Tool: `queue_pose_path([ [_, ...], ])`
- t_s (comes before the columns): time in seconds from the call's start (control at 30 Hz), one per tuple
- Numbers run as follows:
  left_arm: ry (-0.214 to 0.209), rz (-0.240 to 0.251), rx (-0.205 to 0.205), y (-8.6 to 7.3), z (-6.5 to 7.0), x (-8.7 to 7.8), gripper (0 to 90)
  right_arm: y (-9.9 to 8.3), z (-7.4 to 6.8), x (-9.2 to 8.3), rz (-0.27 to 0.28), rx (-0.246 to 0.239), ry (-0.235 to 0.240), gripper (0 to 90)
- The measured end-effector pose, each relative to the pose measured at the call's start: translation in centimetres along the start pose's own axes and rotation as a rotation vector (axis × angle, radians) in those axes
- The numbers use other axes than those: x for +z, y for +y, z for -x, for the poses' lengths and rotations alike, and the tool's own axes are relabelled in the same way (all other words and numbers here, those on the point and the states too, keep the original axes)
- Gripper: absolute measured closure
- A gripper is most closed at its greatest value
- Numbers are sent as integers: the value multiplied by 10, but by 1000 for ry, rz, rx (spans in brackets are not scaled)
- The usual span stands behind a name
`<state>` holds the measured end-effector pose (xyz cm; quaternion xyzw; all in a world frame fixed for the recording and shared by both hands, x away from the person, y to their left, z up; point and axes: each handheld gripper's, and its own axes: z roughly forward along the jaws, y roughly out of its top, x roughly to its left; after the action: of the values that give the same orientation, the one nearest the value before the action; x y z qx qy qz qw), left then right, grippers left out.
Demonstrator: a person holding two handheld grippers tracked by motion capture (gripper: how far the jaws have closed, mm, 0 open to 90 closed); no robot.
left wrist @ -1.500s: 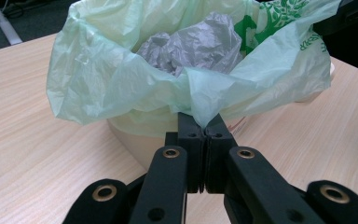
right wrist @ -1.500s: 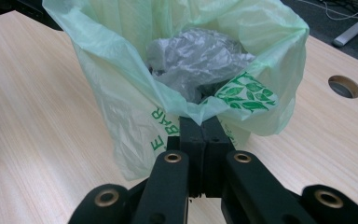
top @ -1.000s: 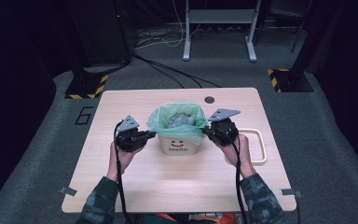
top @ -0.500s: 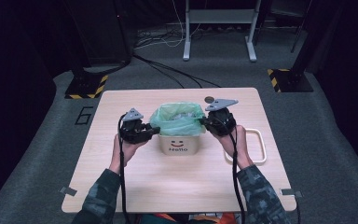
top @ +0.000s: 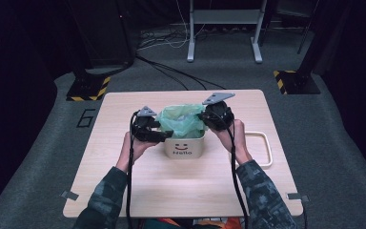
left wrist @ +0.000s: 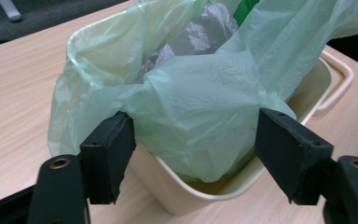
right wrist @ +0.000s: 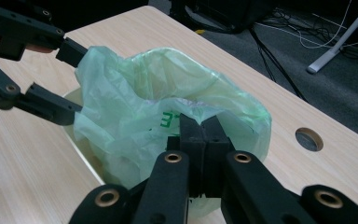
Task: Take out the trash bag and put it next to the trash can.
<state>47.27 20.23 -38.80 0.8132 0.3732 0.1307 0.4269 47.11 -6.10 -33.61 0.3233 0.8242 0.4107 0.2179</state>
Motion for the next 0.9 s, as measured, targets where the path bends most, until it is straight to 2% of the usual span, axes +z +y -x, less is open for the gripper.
queue_pose_path([
  [0.03,0,0,0,0,0,0,266,0,0,0,0,0,0,900],
  [0.13,39,4,1,4,2,2,252,5,-2,1,5,-4,0,900],
  [0.43,4,24,-7,12,5,12,213,11,-5,8,4,-4,0,900],
  [0.73,-10,46,44,20,14,21,202,20,-9,16,3,-3,13,900],
  [0.9,2,58,64,22,18,28,236,25,-13,22,1,-10,28,900],
])
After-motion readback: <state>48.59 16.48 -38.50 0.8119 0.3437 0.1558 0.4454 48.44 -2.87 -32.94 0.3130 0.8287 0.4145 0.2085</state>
